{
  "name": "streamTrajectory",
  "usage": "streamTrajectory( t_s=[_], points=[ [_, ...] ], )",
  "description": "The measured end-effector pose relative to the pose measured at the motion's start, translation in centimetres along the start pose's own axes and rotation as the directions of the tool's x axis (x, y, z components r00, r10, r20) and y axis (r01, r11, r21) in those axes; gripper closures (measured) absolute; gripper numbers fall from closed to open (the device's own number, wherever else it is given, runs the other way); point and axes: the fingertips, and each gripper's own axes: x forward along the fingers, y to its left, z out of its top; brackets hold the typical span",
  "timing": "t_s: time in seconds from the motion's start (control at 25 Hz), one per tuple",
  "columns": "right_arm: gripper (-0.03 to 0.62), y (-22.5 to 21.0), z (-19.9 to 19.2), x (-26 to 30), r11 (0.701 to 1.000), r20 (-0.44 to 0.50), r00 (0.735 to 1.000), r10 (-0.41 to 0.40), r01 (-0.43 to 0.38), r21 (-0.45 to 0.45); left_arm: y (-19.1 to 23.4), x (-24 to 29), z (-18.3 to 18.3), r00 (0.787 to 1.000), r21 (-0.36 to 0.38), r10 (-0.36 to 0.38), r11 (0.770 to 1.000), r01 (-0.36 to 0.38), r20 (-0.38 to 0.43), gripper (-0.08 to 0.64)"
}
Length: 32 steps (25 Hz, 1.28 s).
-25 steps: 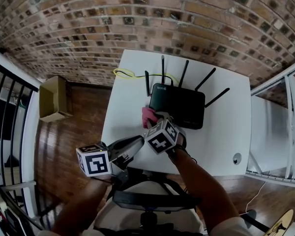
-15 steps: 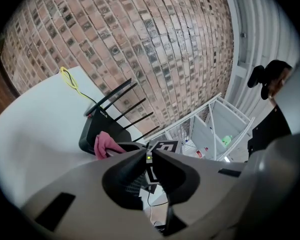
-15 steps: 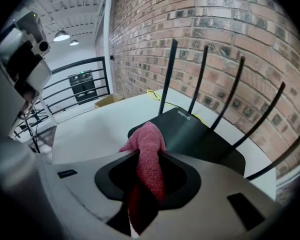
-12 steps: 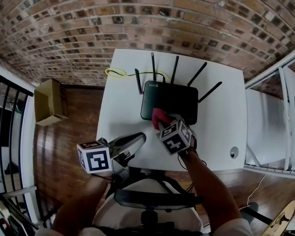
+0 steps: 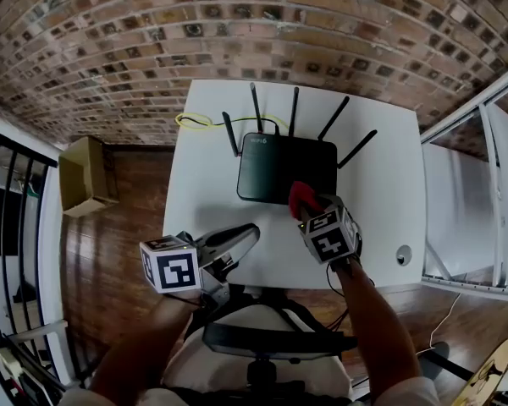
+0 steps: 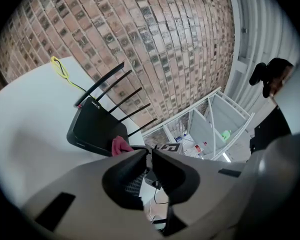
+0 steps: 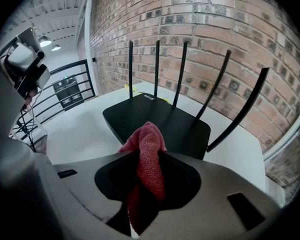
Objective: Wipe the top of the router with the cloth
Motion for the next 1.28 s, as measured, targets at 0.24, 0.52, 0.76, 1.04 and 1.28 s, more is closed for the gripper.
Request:
streamTrajectory(
  t_s=[0.24,0.52,0.76,1.04,1.28],
  points=[
    [0.466,-2.7,-2.1,-1.1,0.997,-0.013,0.999,-0.052,0.053,0.049,0.2,0.7,-0.7,1.000,0.005,0.011,1.000,-0.011,-0.023,0.517],
    [0.466,-4.3,-3.3,-1.8,0.992,-0.034,0.996,-0.084,0.087,0.091,0.6,1.4,-1.4,0.999,0.003,0.012,1.000,-0.012,-0.052,0.517],
    [0.466,-4.5,-3.4,-1.7,0.991,-0.040,0.995,-0.096,0.099,0.092,1.0,1.4,-1.5,0.998,0.004,0.007,1.000,-0.007,-0.067,0.517],
    [0.466,-5.9,-4.3,-2.8,0.968,-0.071,0.980,-0.186,0.195,0.158,1.6,0.3,-0.8,0.998,-0.003,0.011,1.000,-0.011,-0.067,0.517],
    [0.466,-8.2,-4.5,-4.5,0.905,-0.026,0.952,-0.304,0.297,0.304,3.2,-1.5,0.5,0.998,0.006,0.020,1.000,-0.020,-0.054,0.517]
  ],
)
